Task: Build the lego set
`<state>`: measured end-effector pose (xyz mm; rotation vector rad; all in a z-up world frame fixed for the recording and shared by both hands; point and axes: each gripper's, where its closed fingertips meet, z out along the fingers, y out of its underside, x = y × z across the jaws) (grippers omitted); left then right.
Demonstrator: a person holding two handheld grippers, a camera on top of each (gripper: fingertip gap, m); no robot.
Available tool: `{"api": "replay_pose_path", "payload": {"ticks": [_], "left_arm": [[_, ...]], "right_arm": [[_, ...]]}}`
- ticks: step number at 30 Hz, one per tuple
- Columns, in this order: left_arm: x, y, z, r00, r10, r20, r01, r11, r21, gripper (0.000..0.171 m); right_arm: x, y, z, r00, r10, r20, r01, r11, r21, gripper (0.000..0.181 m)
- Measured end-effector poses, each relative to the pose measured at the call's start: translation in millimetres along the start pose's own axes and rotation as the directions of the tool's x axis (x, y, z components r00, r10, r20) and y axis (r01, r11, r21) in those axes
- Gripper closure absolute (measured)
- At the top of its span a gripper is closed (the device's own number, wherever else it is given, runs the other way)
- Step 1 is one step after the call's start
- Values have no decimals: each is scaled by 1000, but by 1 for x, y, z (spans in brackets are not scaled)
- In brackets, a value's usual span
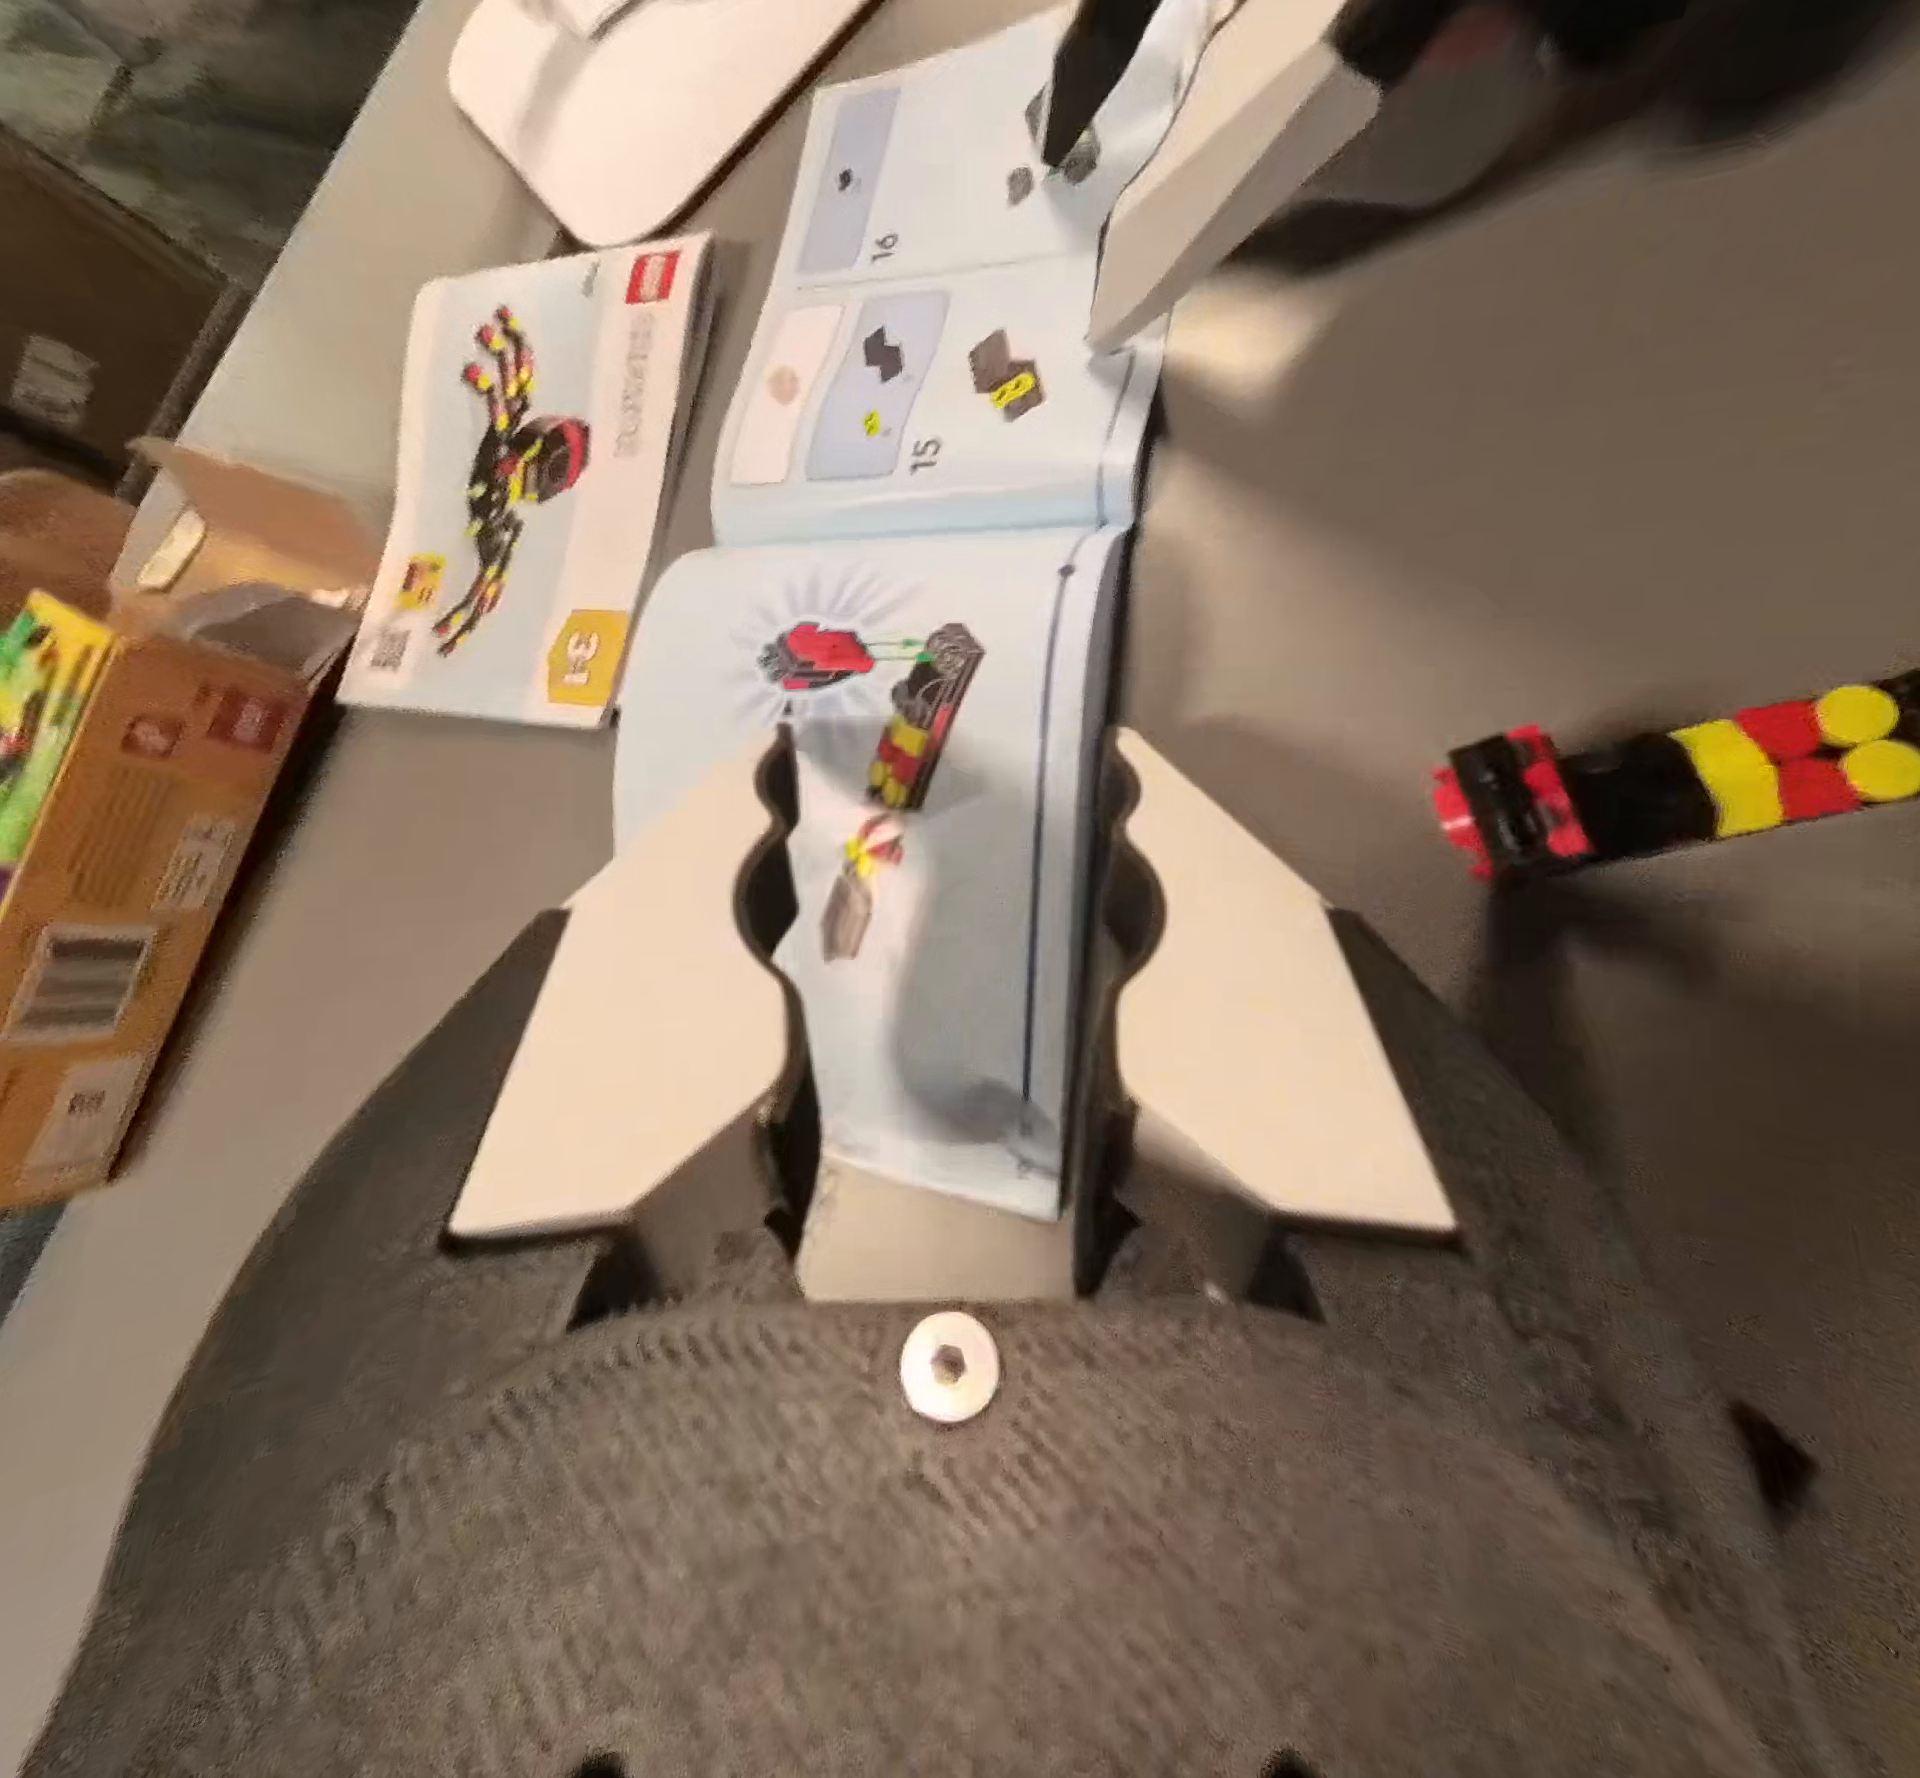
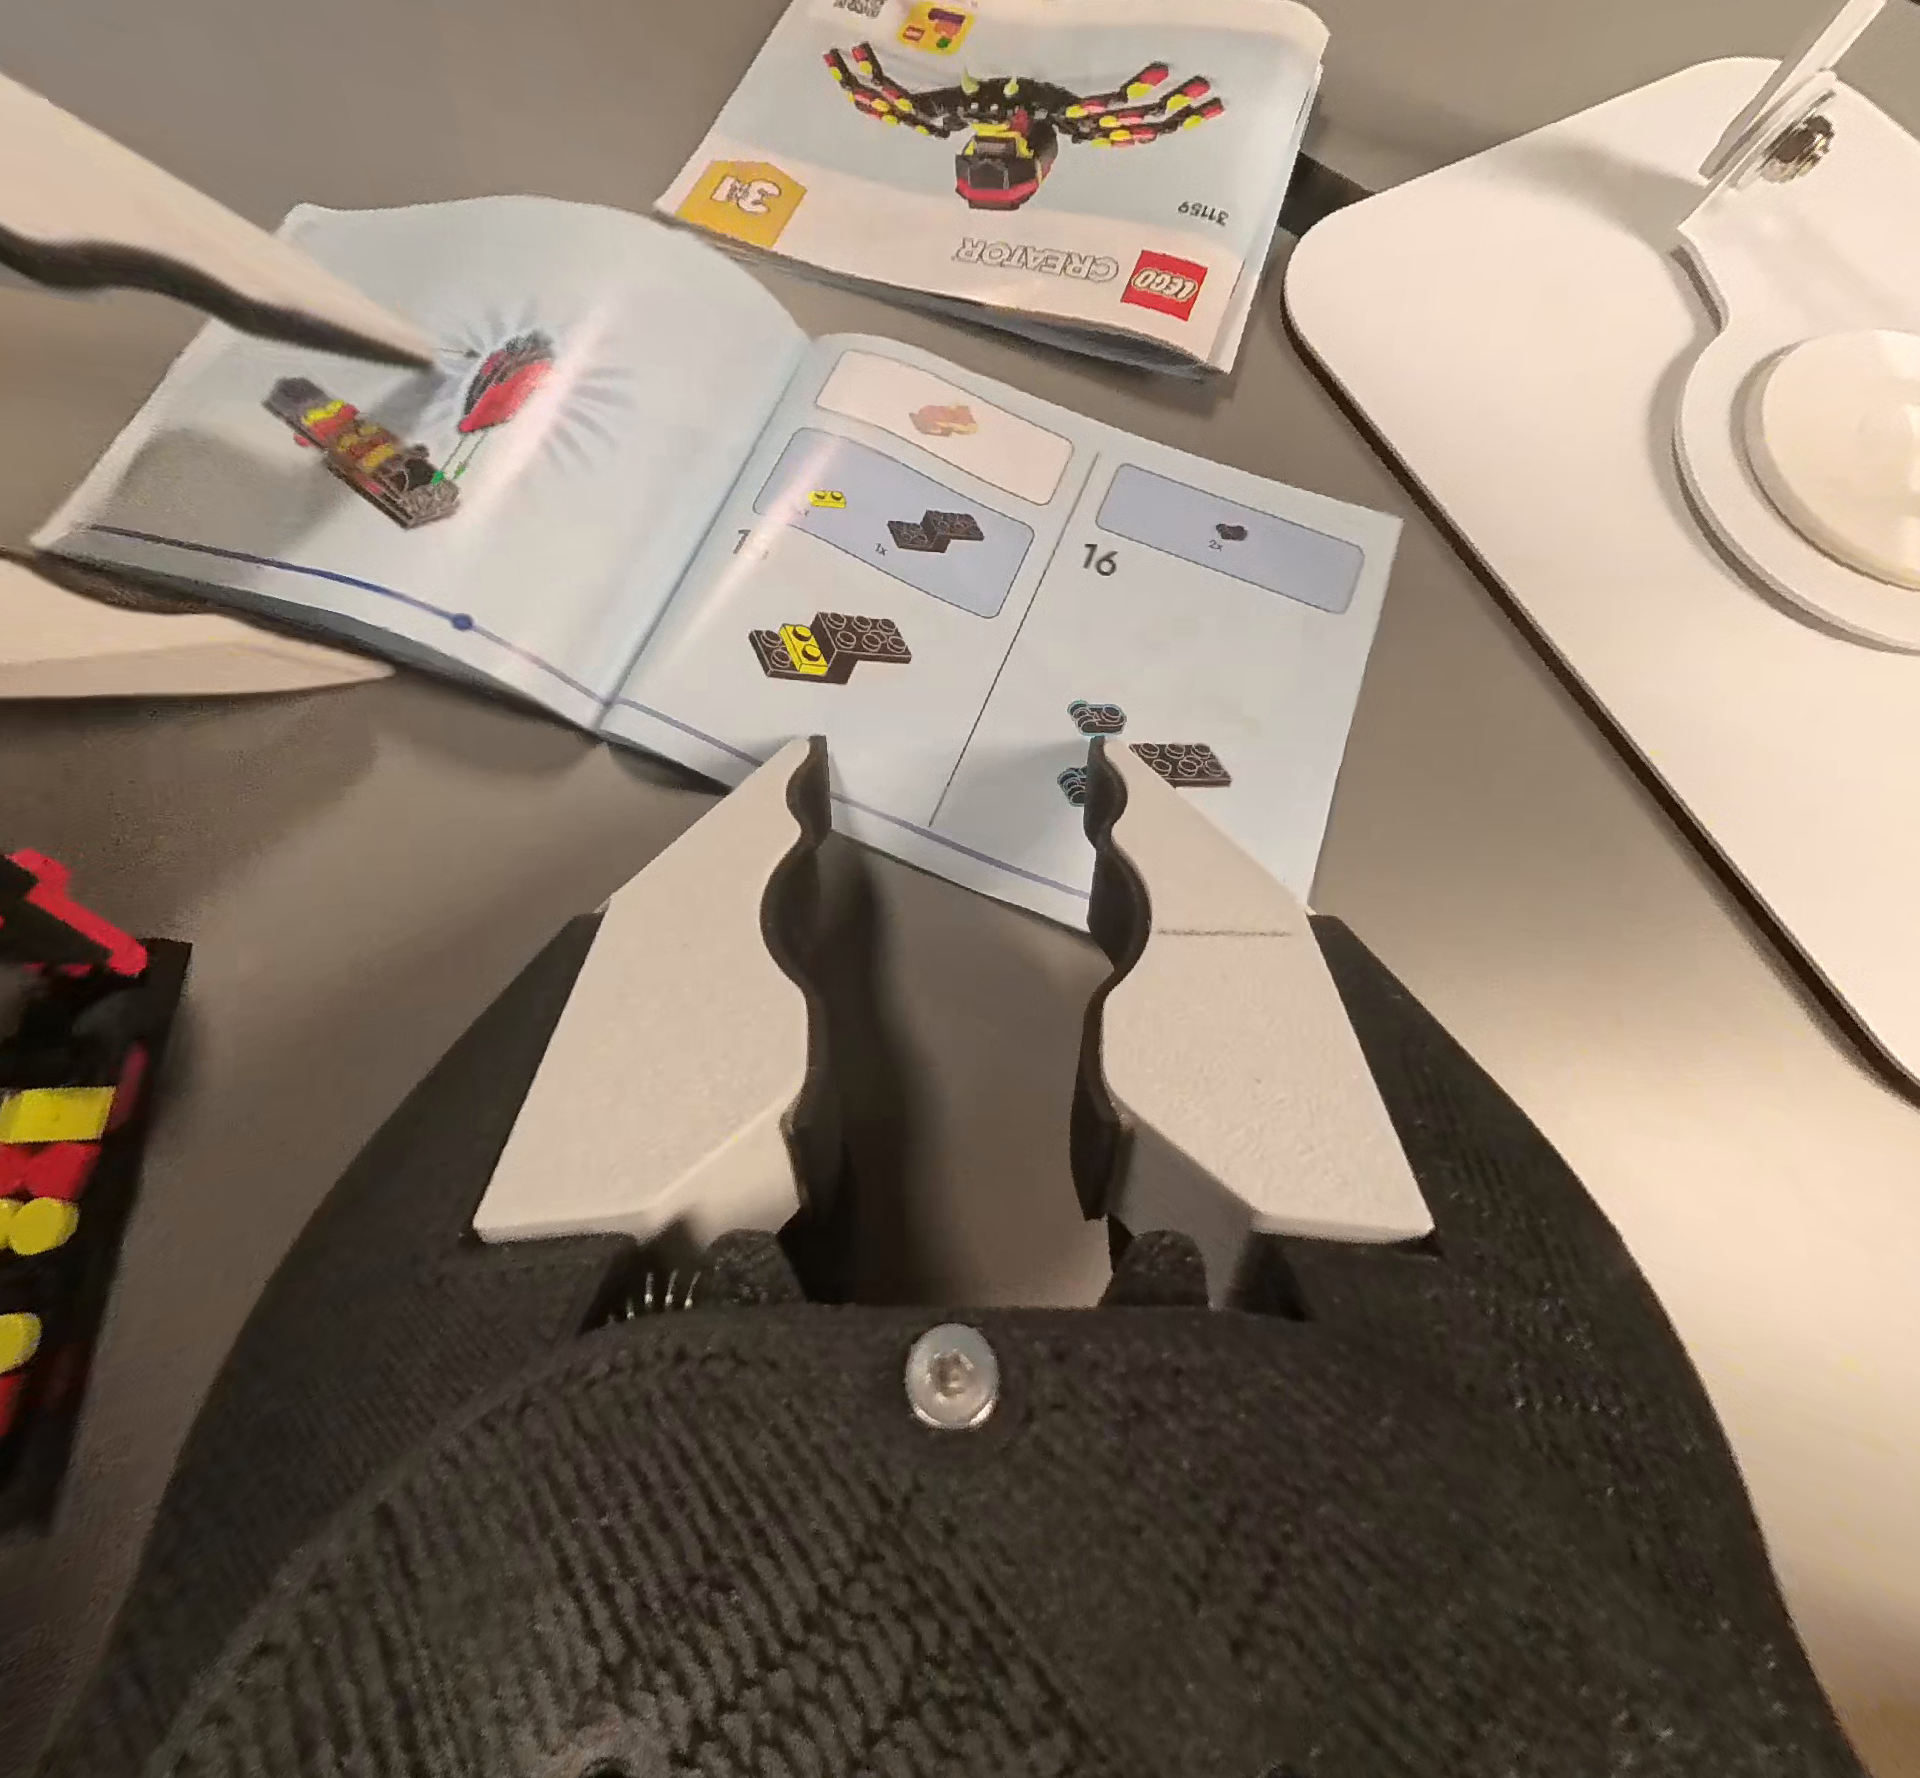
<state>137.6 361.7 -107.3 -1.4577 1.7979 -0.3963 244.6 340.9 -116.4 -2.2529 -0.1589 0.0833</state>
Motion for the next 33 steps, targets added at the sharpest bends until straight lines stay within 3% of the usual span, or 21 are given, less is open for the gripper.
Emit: {"api": "replay_pose_path", "payload": {"ticks": [3,5,6,9,12,14,15,17,19,23,28,33], "left_arm": [[-1,1,1,997,81,18,-81,996,-25,150],[-3,8,0,985,163,62,-160,986,-56,171],[-6,13,0,976,196,92,-190,979,-74,171],[-9,29,-10,938,318,137,-301,944,-132,171],[-15,46,-28,929,342,141,-312,929,-198,169],[-13,41,-42,943,312,115,-293,943,-154,130],[-9,30,-47,952,292,95,-284,954,-96,121],[-2,-3,-54,968,242,67,-245,968,49,120],[8,-35,-50,977,215,4,-213,966,149,123],[29,-71,-7,965,225,-138,-201,965,168,125],[47,-82,49,933,150,-328,-132,988,76,124],[50,-79,67,903,105,-417,-107,994,19,122]], "right_arm": [[2,-2,-3,1000,4,0,-4,1000,21,128],[6,-15,-12,1000,-15,-10,16,992,126,125],[7,-23,-20,999,-35,-21,38,979,198,125],[17,-42,-51,980,-125,-153,177,899,402,128],[24,-44,-86,890,-221,-398,410,769,491,141],[22,-39,-100,806,-284,-519,546,696,467,147],[19,-37,-104,779,-307,-547,585,671,455,147],[10,-39,-109,773,-314,-551,600,644,474,148],[4,-41,-110,793,-302,-528,581,635,509,149],[11,-41,-107,819,-269,-507,540,662,521,152],[26,-43,-117,865,-163,-475,447,681,580,155],[31,-43,-118,877,-130,-462,415,691,592,156]]}}
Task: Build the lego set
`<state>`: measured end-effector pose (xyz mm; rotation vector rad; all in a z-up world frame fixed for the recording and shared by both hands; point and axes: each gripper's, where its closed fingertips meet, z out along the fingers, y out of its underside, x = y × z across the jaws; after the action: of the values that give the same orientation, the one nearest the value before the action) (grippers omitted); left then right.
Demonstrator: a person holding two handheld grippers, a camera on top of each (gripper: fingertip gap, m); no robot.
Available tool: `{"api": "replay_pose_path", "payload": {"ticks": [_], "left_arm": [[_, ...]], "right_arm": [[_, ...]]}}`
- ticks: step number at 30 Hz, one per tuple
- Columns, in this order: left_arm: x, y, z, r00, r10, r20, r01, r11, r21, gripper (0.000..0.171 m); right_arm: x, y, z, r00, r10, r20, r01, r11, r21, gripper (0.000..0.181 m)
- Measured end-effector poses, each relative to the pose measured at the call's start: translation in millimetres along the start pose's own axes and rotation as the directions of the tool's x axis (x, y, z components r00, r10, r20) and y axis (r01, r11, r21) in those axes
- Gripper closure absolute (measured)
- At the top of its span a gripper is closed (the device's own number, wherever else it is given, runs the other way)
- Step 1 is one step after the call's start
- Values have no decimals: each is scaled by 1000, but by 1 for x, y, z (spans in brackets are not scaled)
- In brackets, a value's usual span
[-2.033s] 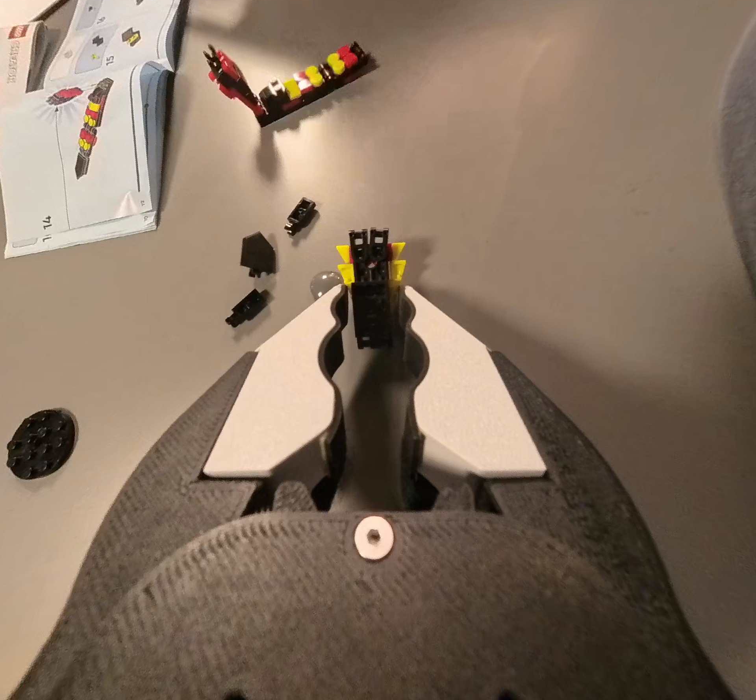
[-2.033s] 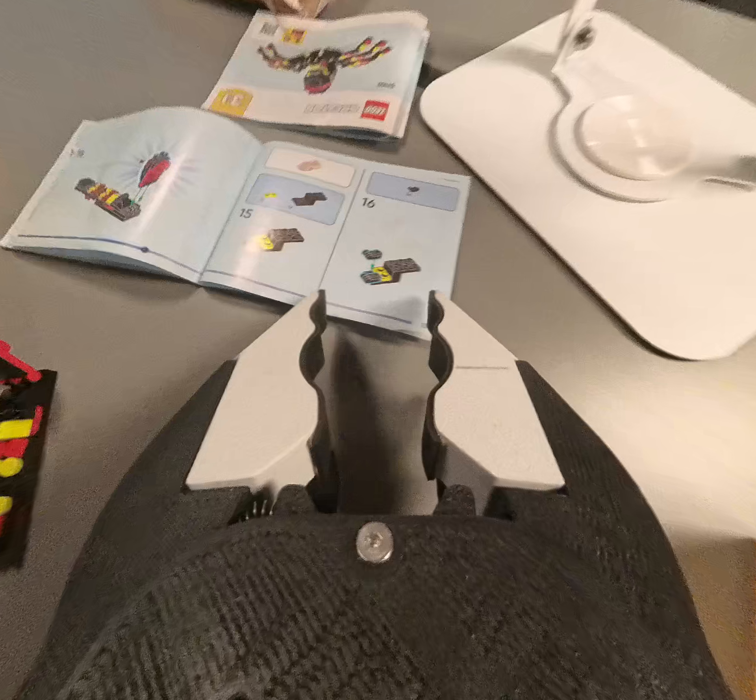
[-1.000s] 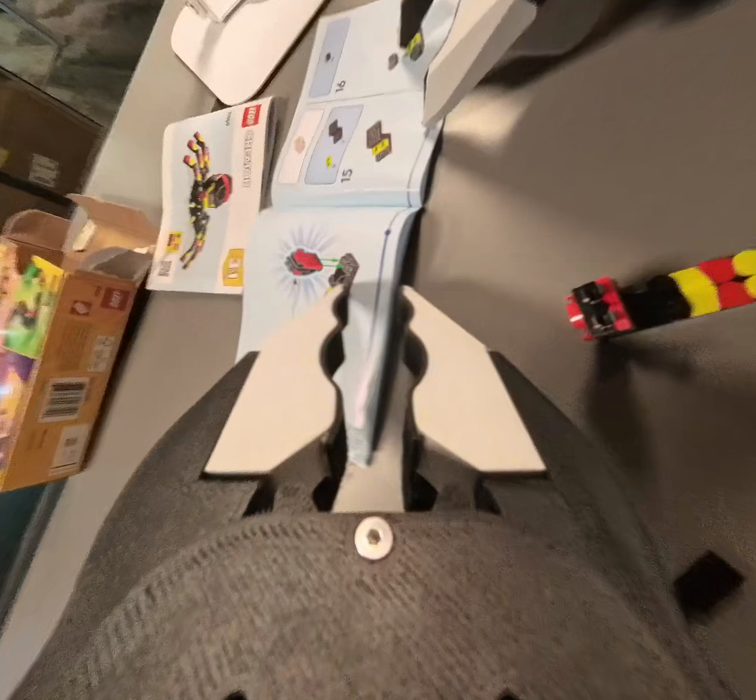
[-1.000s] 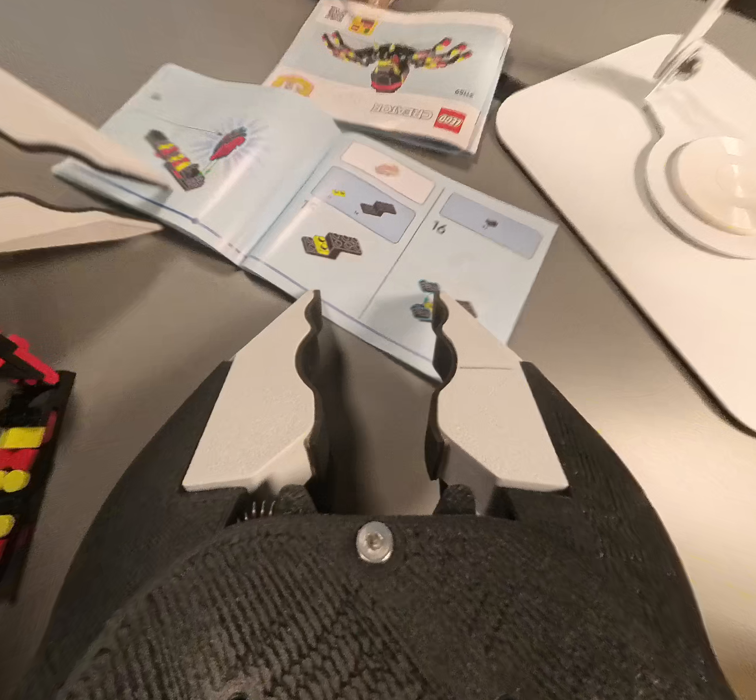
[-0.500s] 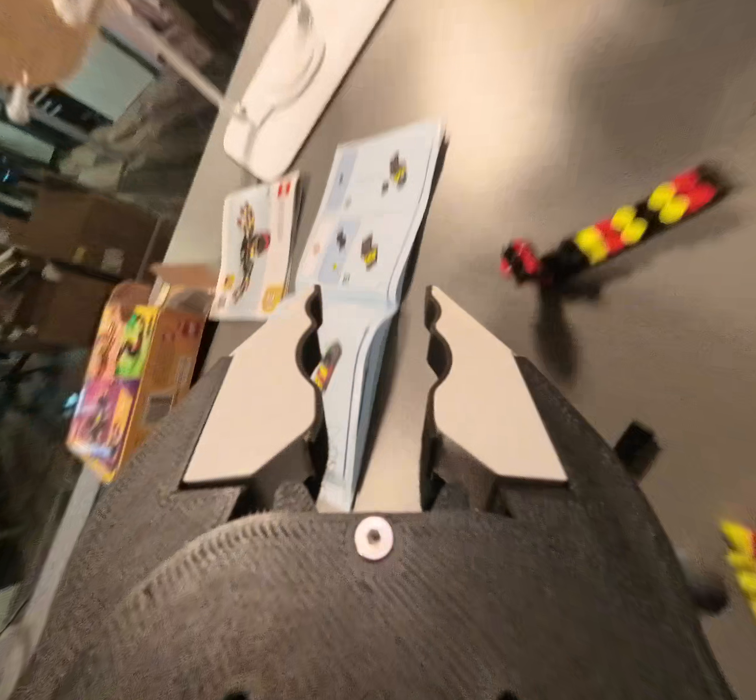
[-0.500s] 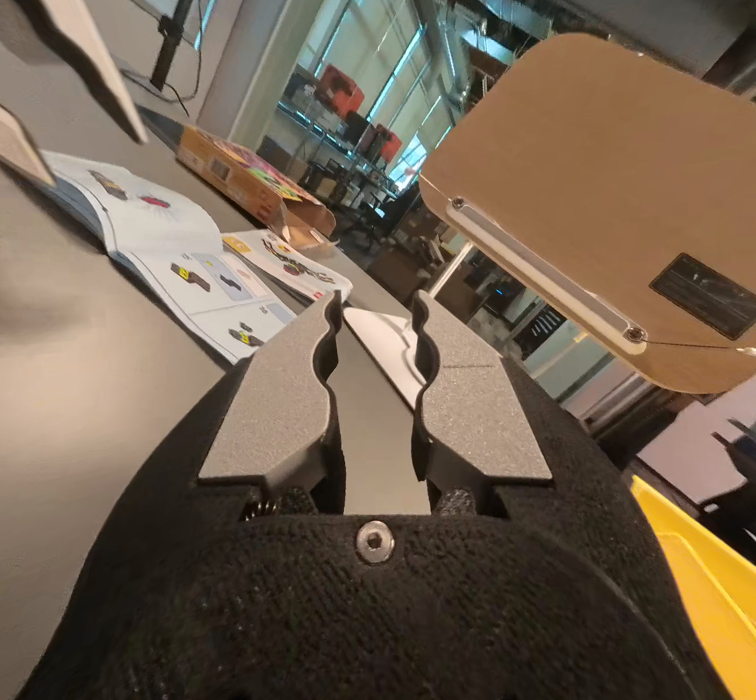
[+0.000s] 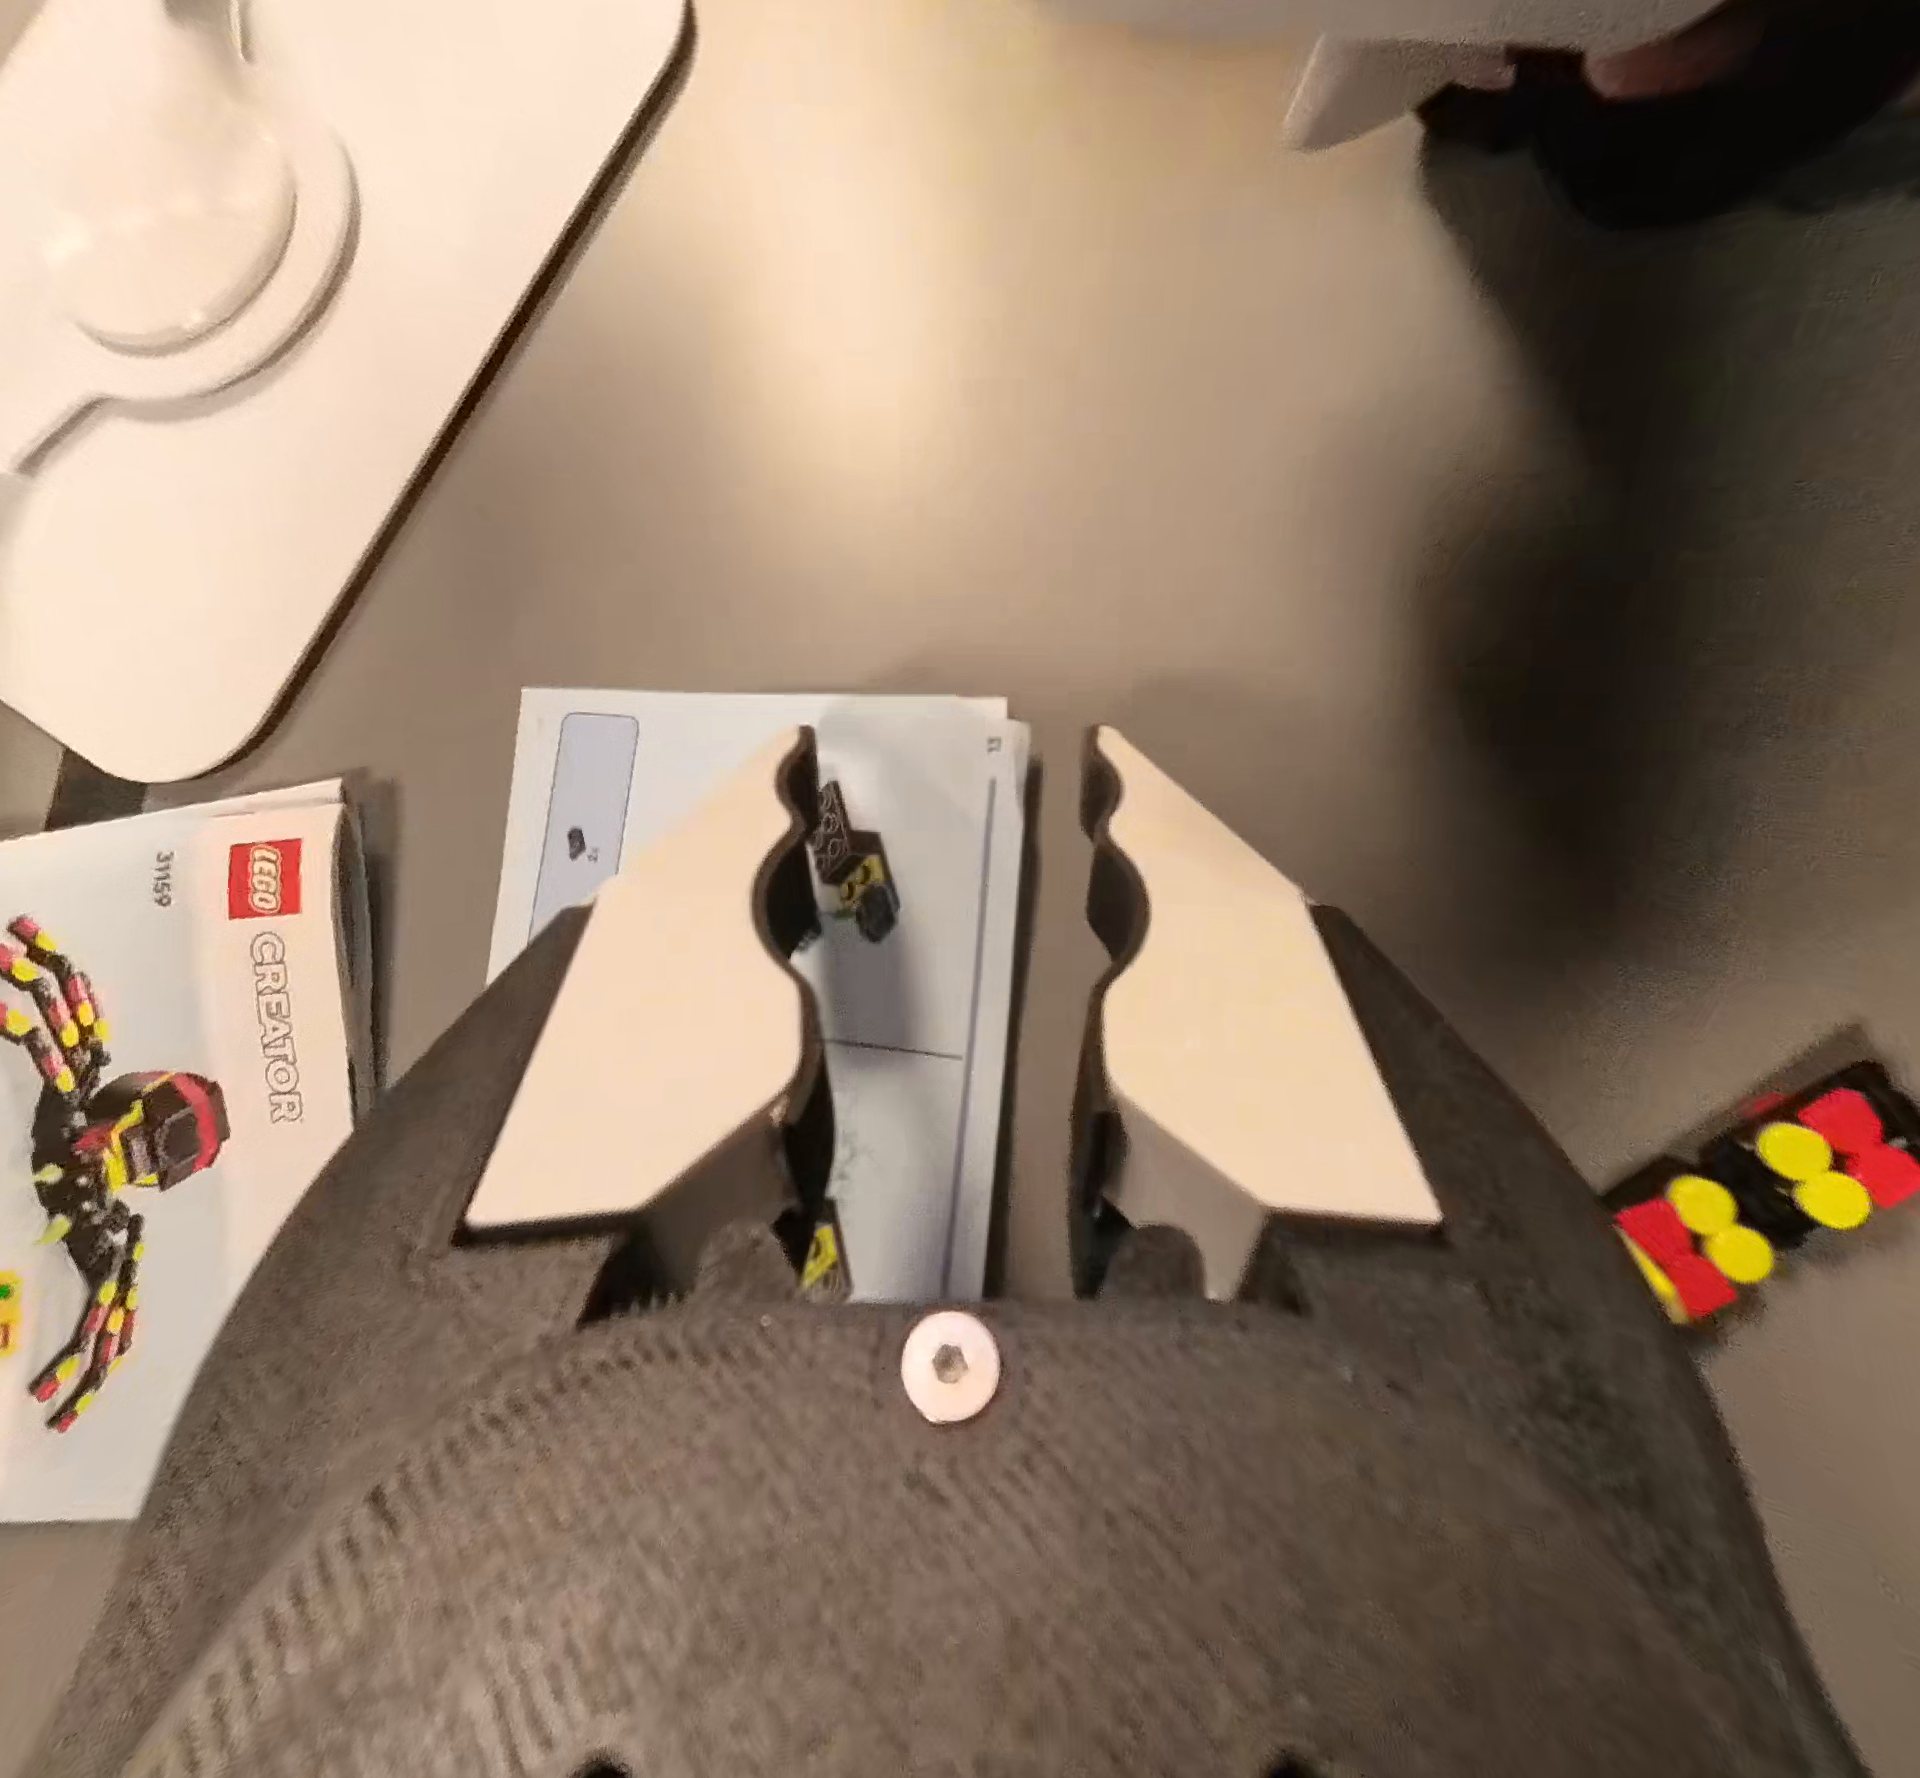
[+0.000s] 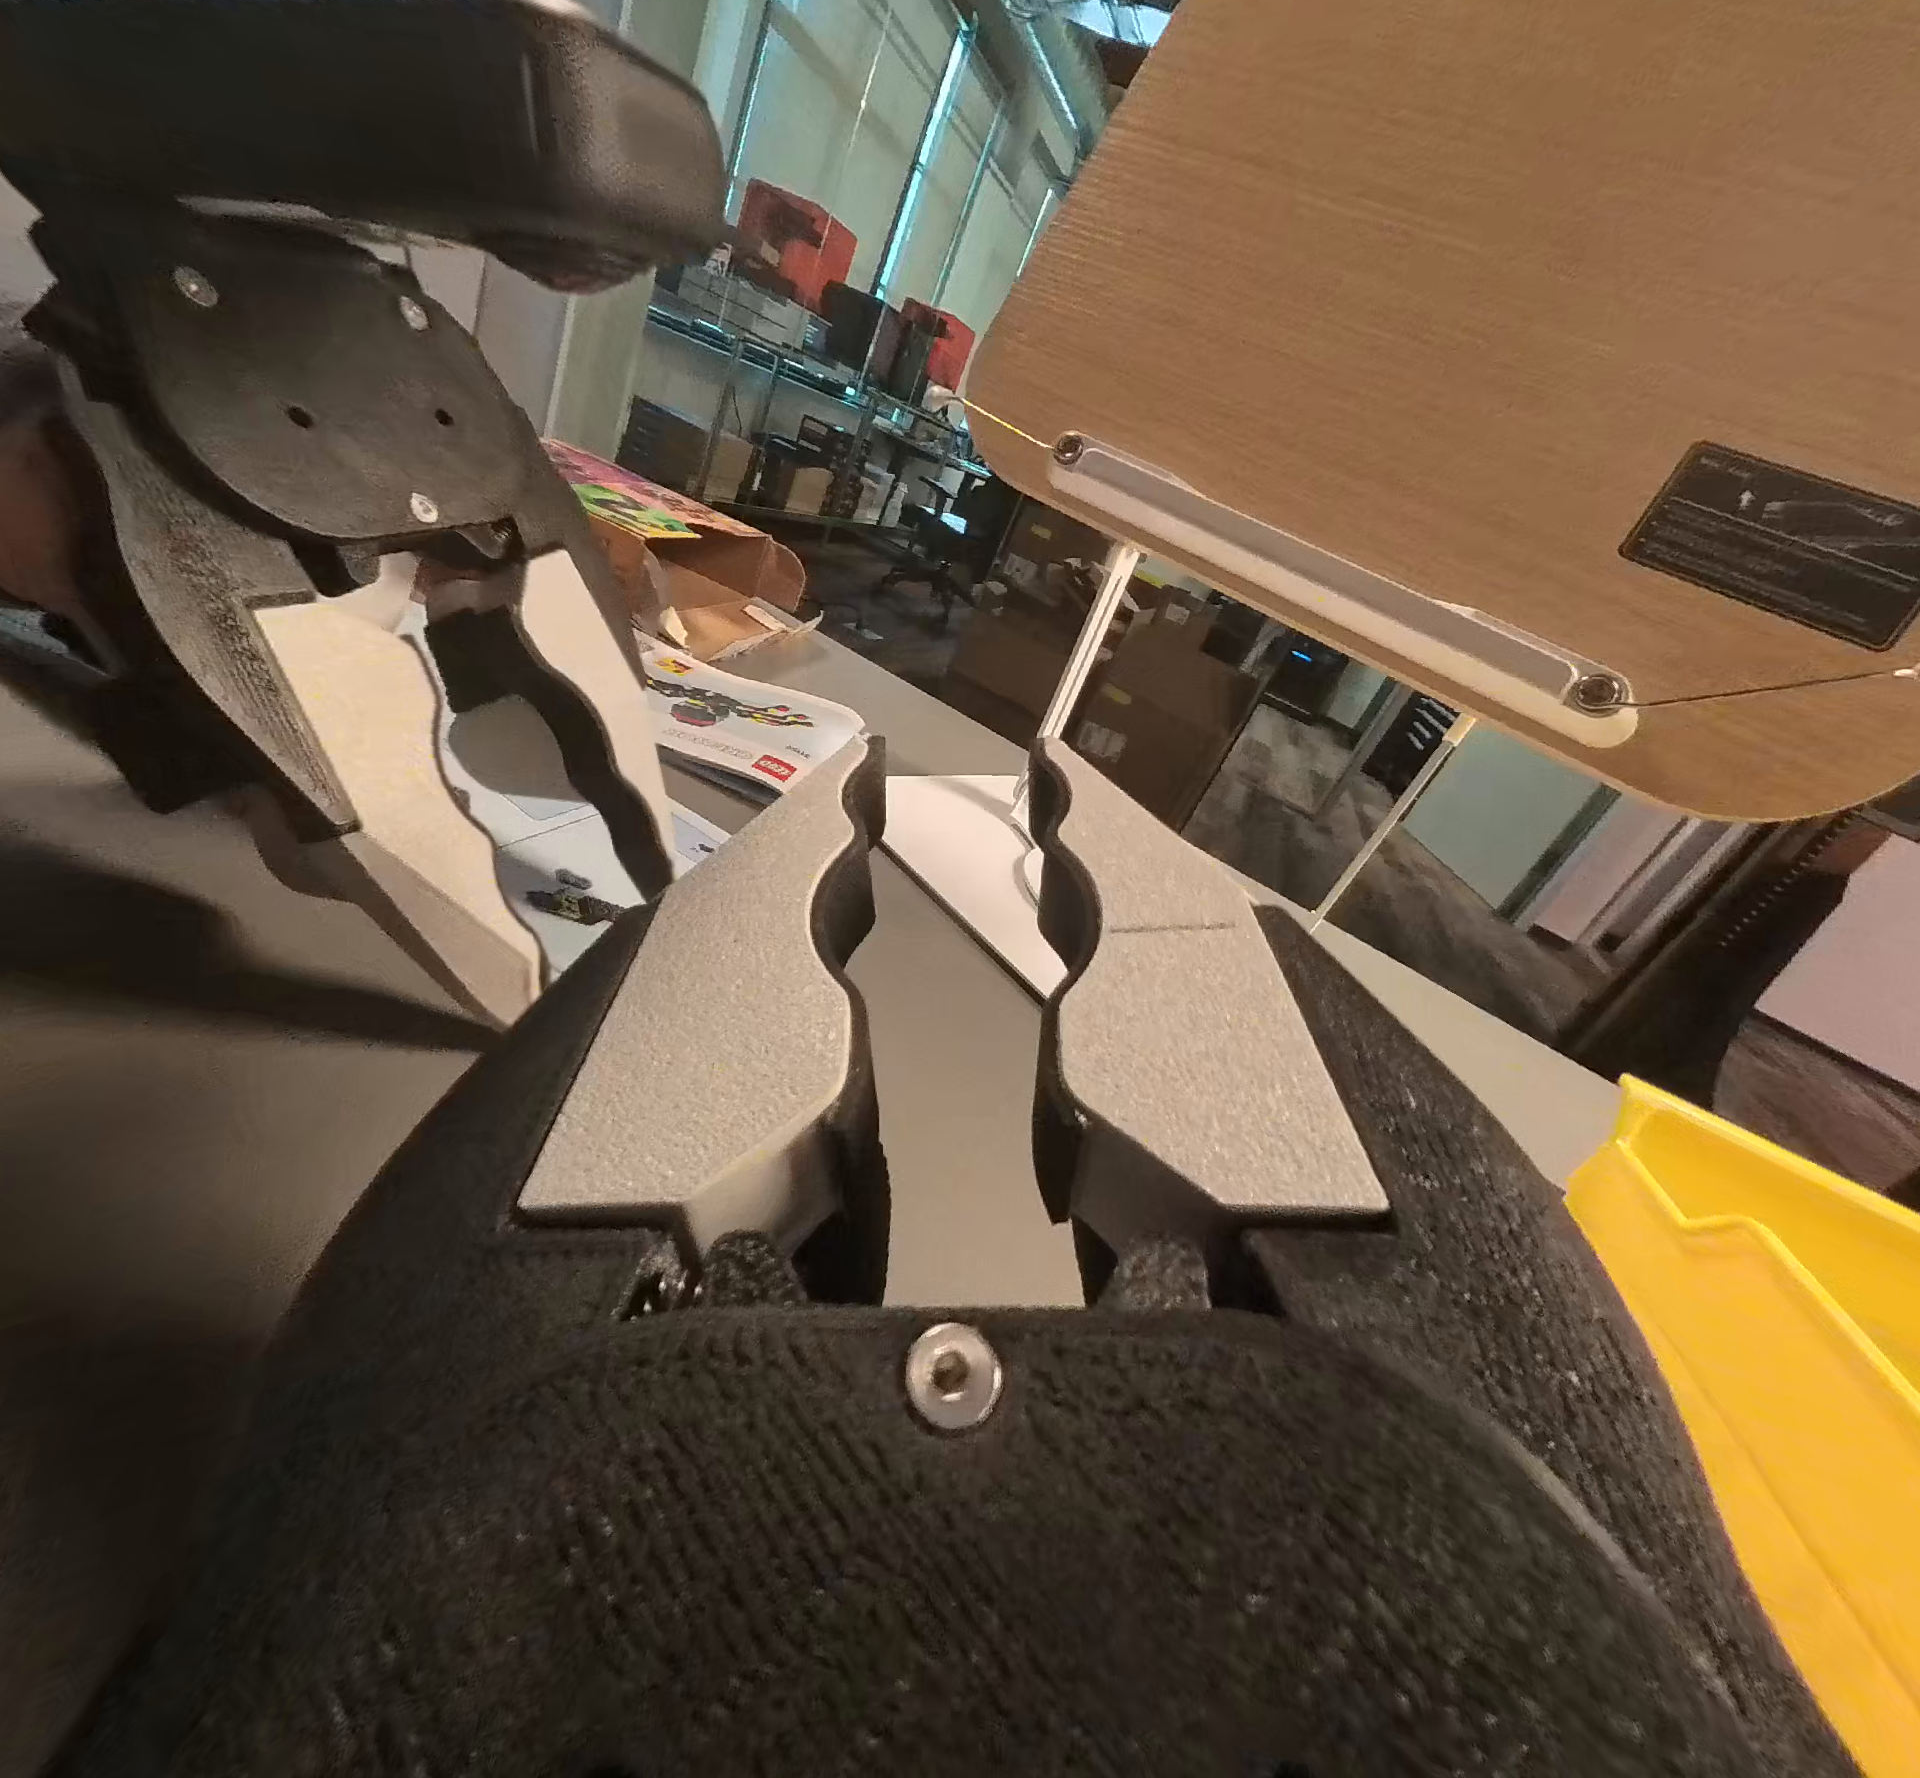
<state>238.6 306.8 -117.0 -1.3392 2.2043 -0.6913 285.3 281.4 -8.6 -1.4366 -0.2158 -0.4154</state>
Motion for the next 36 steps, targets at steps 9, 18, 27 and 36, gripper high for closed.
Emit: {"api": "replay_pose_path", "payload": {"ticks": [9,18,27,36], "left_arm": [[5,6,-2,993,-78,-86,81,996,37,150],[-3,-3,-19,924,-307,-229,357,907,225,171],[-54,10,-134,769,-638,-39,499,560,661,171],[-50,47,-194,714,-700,-10,413,410,813,171]], "right_arm": [[2,1,0,1000,15,-9,-15,1000,-9,154],[-8,1,0,998,-54,23,54,999,-9,155],[-26,5,2,980,-188,68,191,981,-34,156],[-115,7,40,907,-134,399,203,970,-136,172]]}}
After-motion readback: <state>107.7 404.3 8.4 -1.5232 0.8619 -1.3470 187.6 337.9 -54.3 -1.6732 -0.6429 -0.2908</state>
